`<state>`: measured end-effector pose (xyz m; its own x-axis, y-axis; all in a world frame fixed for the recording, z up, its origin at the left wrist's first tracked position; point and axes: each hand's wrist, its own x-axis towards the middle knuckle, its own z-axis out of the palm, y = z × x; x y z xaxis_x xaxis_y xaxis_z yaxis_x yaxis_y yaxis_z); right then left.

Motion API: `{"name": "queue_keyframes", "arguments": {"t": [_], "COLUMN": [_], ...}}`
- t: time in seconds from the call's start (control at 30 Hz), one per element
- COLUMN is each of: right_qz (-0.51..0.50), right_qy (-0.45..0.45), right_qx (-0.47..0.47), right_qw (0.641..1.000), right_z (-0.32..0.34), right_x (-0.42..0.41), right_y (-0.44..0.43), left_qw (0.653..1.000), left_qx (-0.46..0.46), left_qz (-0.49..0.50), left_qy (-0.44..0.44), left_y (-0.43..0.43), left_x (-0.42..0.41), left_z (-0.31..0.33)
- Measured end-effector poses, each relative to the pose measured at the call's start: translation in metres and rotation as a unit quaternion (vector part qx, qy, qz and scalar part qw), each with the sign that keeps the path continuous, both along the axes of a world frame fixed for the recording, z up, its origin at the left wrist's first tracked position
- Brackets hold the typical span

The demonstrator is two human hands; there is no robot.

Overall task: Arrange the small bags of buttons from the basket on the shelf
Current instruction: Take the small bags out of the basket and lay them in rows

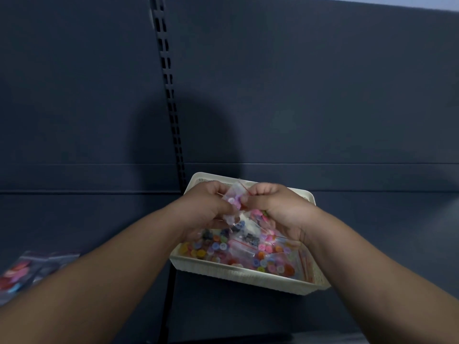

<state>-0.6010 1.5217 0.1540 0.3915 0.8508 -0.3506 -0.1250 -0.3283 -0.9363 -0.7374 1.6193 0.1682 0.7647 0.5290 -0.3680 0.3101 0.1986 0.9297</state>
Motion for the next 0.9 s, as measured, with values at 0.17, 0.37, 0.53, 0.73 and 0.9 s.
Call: {"name": "queue_keyframes", "arguments": {"t": [0.17, 0.37, 0.53, 0.73, 0.9], "right_qz": [0.023, 0.043, 0.105, 0.131, 0.097], "right_qy": [-0.059, 0.007, 0.026, 0.009, -0.065], "right_qx": [0.035, 0.021, 0.016, 0.022, -0.009], "right_qw": [0.997, 0.999, 0.994, 0.991, 0.993], "right_z": [0.014, 0.03, 0.036, 0.025, 0.006], "right_x": [-0.014, -0.052, -0.101, -0.168, -0.217], "right_y": [0.014, 0.052, 0.083, 0.127, 0.159], "left_qw": [0.996, 0.988, 0.978, 0.976, 0.977], "left_qx": [0.082, 0.107, 0.086, 0.047, 0.055], "left_qz": [0.035, 0.111, 0.189, 0.21, 0.195], "left_qy": [0.013, 0.01, 0.0, 0.016, 0.061], "left_y": [0.008, 0.038, 0.076, 0.12, 0.152], "left_x": [-0.015, -0.065, -0.133, -0.214, -0.26], "left_z": [0.007, 0.023, 0.023, 0.016, -0.002]}}
